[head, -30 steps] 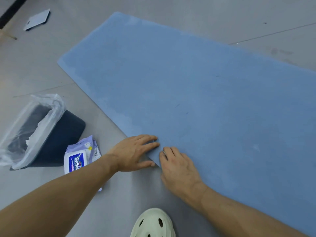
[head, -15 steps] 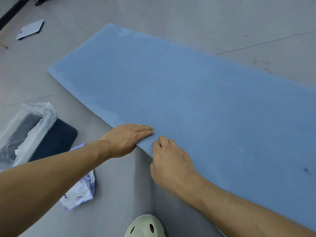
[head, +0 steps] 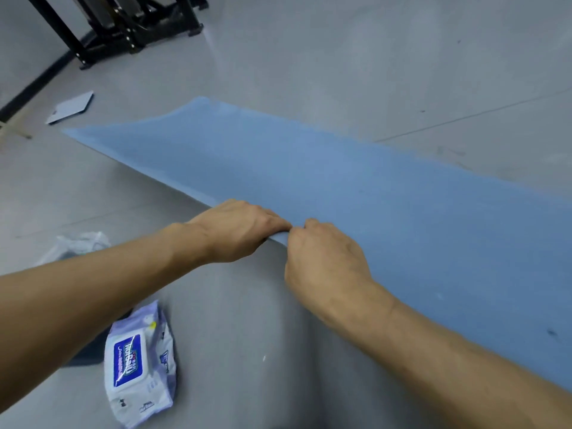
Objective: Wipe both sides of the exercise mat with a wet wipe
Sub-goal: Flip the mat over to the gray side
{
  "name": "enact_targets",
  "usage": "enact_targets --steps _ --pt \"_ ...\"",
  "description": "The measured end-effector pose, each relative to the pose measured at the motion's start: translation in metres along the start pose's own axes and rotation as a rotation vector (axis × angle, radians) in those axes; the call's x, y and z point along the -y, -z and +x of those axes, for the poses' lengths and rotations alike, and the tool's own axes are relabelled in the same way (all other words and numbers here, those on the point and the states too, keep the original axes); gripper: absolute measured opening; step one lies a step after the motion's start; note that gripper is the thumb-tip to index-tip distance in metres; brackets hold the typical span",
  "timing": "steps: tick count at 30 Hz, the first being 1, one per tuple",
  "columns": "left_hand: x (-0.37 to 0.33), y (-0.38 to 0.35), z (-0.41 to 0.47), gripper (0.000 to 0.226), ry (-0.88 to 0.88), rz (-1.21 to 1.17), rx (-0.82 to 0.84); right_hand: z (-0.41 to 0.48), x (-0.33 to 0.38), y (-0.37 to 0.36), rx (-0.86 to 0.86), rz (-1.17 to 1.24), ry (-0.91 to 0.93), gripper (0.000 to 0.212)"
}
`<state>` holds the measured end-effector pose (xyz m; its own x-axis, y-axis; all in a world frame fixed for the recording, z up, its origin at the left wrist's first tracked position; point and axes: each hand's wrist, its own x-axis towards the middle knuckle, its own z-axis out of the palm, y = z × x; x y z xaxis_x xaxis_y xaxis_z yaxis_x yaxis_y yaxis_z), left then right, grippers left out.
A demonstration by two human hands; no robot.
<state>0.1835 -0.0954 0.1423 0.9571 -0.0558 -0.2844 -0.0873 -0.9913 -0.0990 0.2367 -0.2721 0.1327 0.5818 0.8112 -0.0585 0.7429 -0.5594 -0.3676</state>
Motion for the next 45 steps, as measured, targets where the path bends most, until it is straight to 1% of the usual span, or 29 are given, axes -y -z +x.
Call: enact_targets --steps 2,4,9,11,12,13,15,16,17,19,21,22,23,25,28,29,32,33,35,36,40,42,45 --pt "-0.005 0.017 0.006 0.051 0.001 0.062 0.013 0.000 -0.002 0.011 -0.022 -0.036 -0.002 0.037" --pt "-0.009 0.028 0.011 0.042 -0.019 0.136 0.011 -0.001 -0.005 0.021 -0.033 -0.068 0.024 0.035" --pt "-0.014 0.060 0.023 0.021 -0.046 0.215 -0.060 -0.005 -0.017 0.056 -0.060 -0.145 0.065 0.041" --pt "-0.015 0.074 0.026 0.014 -0.059 0.204 -0.124 -0.007 -0.021 0.074 -0.076 -0.167 0.068 0.042" --pt "-0.015 0.082 0.028 0.015 -0.071 0.197 -0.168 -0.007 -0.024 0.085 -0.091 -0.177 0.070 0.042" --pt "-0.015 0.090 0.030 0.023 -0.086 0.185 -0.214 -0.008 -0.025 0.095 -0.110 -0.188 0.072 0.041" --pt "-0.017 0.107 0.035 0.049 -0.096 0.172 -0.281 -0.010 -0.029 0.114 -0.144 -0.229 0.083 0.040" --pt "-0.020 0.116 0.038 0.057 -0.096 0.194 -0.283 -0.013 -0.030 0.124 -0.152 -0.246 0.084 0.040" --pt "-0.023 0.126 0.043 0.055 -0.107 0.227 -0.281 -0.015 -0.033 0.136 -0.161 -0.264 0.082 0.039" --pt "-0.031 0.145 0.052 0.043 -0.124 0.250 -0.279 -0.021 -0.039 0.158 -0.188 -0.297 0.076 0.037" --pt "-0.043 0.169 0.061 0.053 -0.155 0.257 -0.327 -0.027 -0.050 0.180 -0.237 -0.327 0.062 0.028" --pt "-0.050 0.180 0.067 0.057 -0.156 0.264 -0.345 -0.030 -0.057 0.190 -0.260 -0.357 0.049 0.023" --pt "-0.055 0.190 0.072 0.057 -0.156 0.275 -0.364 -0.032 -0.065 0.198 -0.289 -0.383 0.041 0.022" --pt "-0.066 0.209 0.082 0.056 -0.174 0.279 -0.416 -0.038 -0.082 0.213 -0.354 -0.475 0.016 0.029" --pt "-0.084 0.233 0.095 0.058 -0.245 0.267 -0.508 -0.052 -0.102 0.234 -0.424 -0.568 -0.018 0.031" --pt "-0.090 0.239 0.098 0.058 -0.263 0.261 -0.535 -0.055 -0.107 0.239 -0.456 -0.587 -0.006 0.035" --pt "-0.110 0.257 0.111 0.057 -0.289 0.280 -0.609 -0.066 -0.119 0.257 -0.516 -0.654 0.006 0.063" --pt "-0.116 0.262 0.115 0.056 -0.289 0.297 -0.629 -0.068 -0.123 0.262 -0.533 -0.653 0.003 0.066" --pt "-0.125 0.272 0.120 0.057 -0.281 0.308 -0.654 -0.074 -0.130 0.268 -0.549 -0.680 0.016 0.063" --pt "-0.128 0.276 0.123 0.057 -0.285 0.295 -0.670 -0.079 -0.130 0.272 -0.564 -0.690 0.016 0.057" --pt "-0.145 0.293 0.126 0.052 -0.319 0.184 -0.741 -0.091 -0.139 0.287 -0.712 -0.735 0.047 0.019" --pt "-0.152 0.301 0.124 0.043 -0.337 0.124 -0.781 -0.096 -0.142 0.295 -0.745 -0.731 0.047 0.015" --pt "-0.157 0.310 0.122 0.041 -0.408 0.116 -0.924 -0.105 -0.144 0.310 -0.778 -0.738 0.014 0.018"
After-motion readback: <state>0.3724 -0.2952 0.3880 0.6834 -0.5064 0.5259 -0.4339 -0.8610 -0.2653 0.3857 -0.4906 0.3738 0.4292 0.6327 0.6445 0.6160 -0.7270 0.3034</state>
